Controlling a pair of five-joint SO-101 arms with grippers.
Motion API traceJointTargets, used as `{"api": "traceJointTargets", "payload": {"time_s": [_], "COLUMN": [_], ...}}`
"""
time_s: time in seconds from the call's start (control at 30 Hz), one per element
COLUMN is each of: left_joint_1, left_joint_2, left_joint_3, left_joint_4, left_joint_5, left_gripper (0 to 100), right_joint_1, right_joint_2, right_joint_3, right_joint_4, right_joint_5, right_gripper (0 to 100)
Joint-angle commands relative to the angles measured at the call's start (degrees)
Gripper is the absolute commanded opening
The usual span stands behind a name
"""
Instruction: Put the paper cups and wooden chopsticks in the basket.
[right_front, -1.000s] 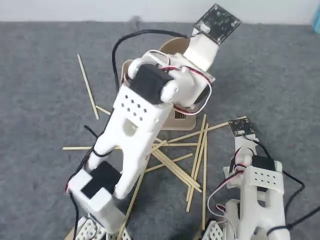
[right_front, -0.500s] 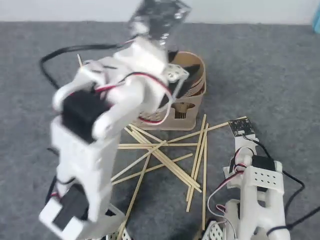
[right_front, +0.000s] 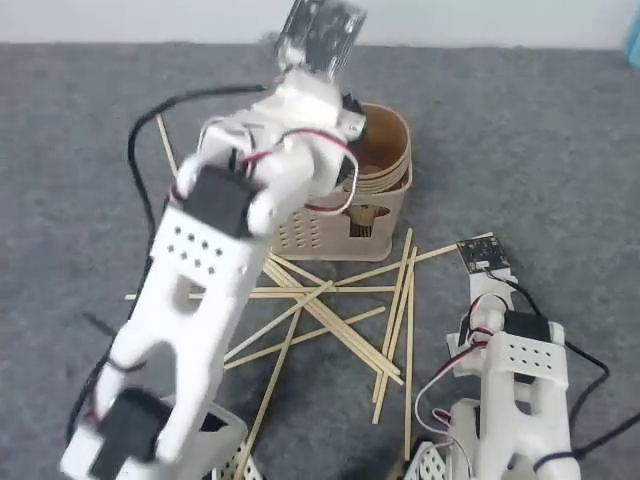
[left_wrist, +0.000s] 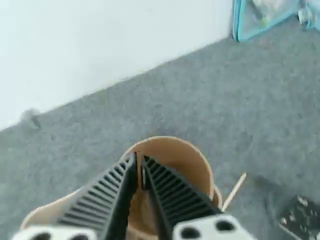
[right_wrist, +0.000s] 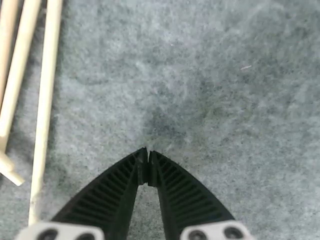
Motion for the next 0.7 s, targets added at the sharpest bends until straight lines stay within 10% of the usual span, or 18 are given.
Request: {"api": "traceJointTargets", "payload": {"time_s": [0.0,0.67], "left_joint_1": [0.4,0.4], "left_joint_2": [-12.0,-20.1], "left_joint_3": [18.7,45.0], "left_joint_4": [-17.5,-33.8], "left_joint_5": [1.3,1.1], "left_gripper": [1,1], "right_joint_1": [0.5,0.1], "right_joint_2": [-1.5,-1.5], "right_joint_3": [-0.4,-0.4], "right_joint_4": [-0.3,-0.2], "right_joint_5": [0.6,1.9], "right_gripper": [0.8,0.8]}}
